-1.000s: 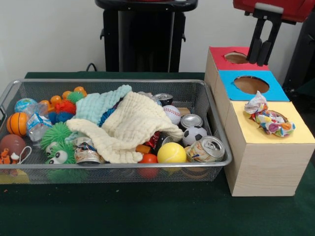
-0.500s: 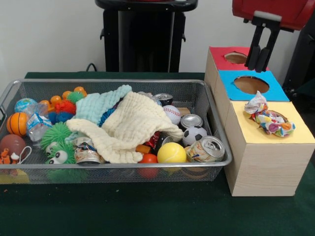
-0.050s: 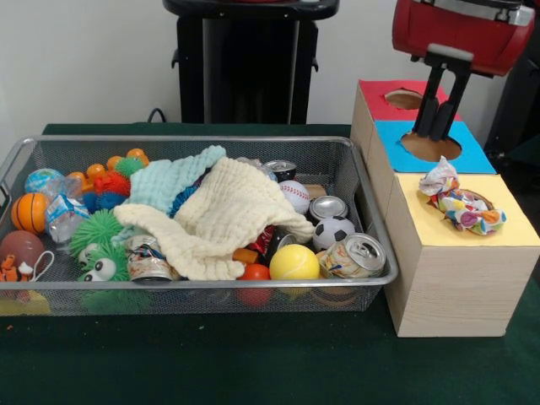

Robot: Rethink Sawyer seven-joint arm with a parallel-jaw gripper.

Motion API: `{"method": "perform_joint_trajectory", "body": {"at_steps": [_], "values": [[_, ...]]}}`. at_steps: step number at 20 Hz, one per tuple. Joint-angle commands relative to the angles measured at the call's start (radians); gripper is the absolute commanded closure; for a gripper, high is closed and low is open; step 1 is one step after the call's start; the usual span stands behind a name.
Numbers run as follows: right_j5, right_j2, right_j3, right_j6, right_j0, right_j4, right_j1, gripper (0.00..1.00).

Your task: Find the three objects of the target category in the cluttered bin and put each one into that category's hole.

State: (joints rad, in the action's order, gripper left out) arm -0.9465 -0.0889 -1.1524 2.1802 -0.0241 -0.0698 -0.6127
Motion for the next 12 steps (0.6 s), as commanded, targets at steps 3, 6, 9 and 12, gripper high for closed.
{"method": "perform_joint_trajectory", "body": {"at_steps": [3, 6, 9, 12], "values": [[0.028, -0.005, -0.049, 0.195, -0.015, 0.001, 0.076, 1.0], [0.031, -0.01, -0.045, 0.212, -0.024, 0.006, 0.085, 1.0], [0.032, -0.014, -0.047, 0.22, -0.029, 0.01, 0.084, 1.0], [0.025, -0.021, -0.043, 0.228, -0.037, 0.012, 0.084, 1.0]]}}
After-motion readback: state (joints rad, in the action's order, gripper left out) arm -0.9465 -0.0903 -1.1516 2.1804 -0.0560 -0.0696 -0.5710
